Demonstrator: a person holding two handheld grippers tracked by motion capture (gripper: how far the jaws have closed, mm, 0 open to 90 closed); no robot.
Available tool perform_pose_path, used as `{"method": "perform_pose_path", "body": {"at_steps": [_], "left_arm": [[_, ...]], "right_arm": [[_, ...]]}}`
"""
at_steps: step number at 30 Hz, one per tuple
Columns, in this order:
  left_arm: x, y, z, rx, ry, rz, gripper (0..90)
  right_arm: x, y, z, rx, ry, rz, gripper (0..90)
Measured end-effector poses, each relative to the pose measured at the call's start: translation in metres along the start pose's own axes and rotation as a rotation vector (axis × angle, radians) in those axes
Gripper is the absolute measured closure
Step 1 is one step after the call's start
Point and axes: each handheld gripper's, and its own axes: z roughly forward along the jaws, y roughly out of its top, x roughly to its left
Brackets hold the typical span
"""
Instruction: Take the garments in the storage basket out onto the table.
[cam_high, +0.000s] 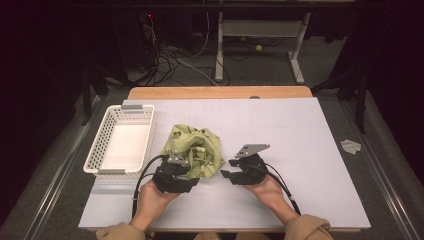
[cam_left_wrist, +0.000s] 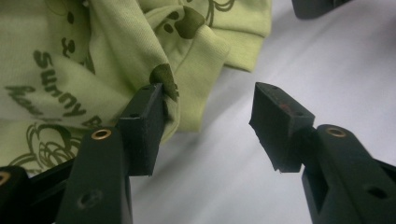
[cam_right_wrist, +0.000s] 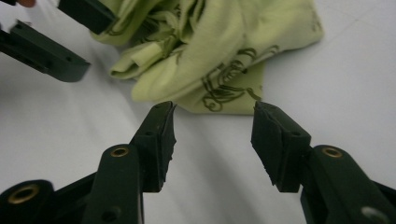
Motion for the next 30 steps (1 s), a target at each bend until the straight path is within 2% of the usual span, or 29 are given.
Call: {"method": "perform_pose_path", "body": {"at_steps": [4, 8, 11, 15, 22, 26, 30], "left_arm": [[0.003, 0.003, 0.010, 0.005, 0.004, -0.001, 41.2], [0.005, 0.009, 0.017, 0.009, 0.008, -0.009, 41.2], [0.007, 0.012, 0.023, 0.017, 0.022, -0.013, 41.4], [0.007, 0.015, 0.025, 0.021, 0.044, 0.005, 49.6], [0.016, 0.013, 0.012, -0.007, 0.021, -0.009, 74.7], [0.020, 0.011, 0.006, -0.014, 0.031, -0.020, 79.2], [0.023, 0.010, 0.000, -0.021, 0.043, -0.029, 79.4]], "right_arm": [[0.004, 0.008, 0.007, 0.012, 0.025, 0.020, 57.9], [0.008, 0.013, 0.016, 0.038, 0.030, 0.005, 63.3], [0.011, 0.016, 0.019, 0.044, 0.032, -0.026, 72.7], [0.009, 0.017, 0.019, 0.050, 0.061, -0.008, 86.3], [0.002, 0.019, 0.008, 0.050, 0.024, -0.012, 88.5], [-0.010, 0.019, -0.002, 0.039, -0.019, -0.012, 88.5], [-0.024, 0.017, -0.014, 0.027, -0.062, 0.018, 88.6]]}}
